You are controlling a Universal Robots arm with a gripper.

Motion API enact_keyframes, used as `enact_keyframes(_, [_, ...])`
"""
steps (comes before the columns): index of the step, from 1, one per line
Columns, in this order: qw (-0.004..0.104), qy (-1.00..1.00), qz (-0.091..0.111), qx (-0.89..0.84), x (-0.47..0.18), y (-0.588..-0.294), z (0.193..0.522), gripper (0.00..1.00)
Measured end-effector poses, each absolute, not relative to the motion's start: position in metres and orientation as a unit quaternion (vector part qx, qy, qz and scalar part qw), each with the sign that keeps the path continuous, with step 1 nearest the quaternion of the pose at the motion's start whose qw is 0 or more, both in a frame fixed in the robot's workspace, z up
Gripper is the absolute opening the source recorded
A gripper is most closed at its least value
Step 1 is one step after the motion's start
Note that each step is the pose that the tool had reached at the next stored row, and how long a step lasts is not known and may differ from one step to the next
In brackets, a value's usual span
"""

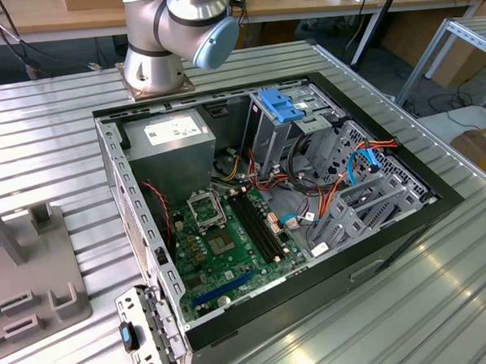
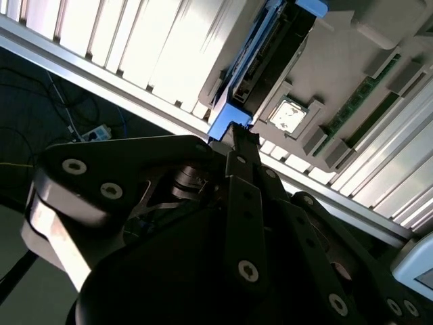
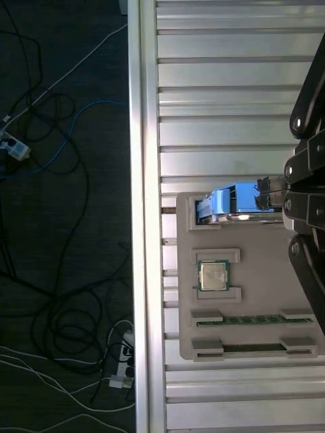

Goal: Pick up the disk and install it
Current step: 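Pick up the disk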

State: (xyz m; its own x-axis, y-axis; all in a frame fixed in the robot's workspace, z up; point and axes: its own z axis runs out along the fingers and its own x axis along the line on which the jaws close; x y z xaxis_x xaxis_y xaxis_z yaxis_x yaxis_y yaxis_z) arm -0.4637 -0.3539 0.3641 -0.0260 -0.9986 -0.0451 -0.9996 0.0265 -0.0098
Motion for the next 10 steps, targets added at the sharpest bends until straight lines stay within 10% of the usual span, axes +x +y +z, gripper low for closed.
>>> enact_keyframes(10, [0.02, 0.716, 0.012, -0.698, -0.4642, -0.3538, 0.3641, 0.11])
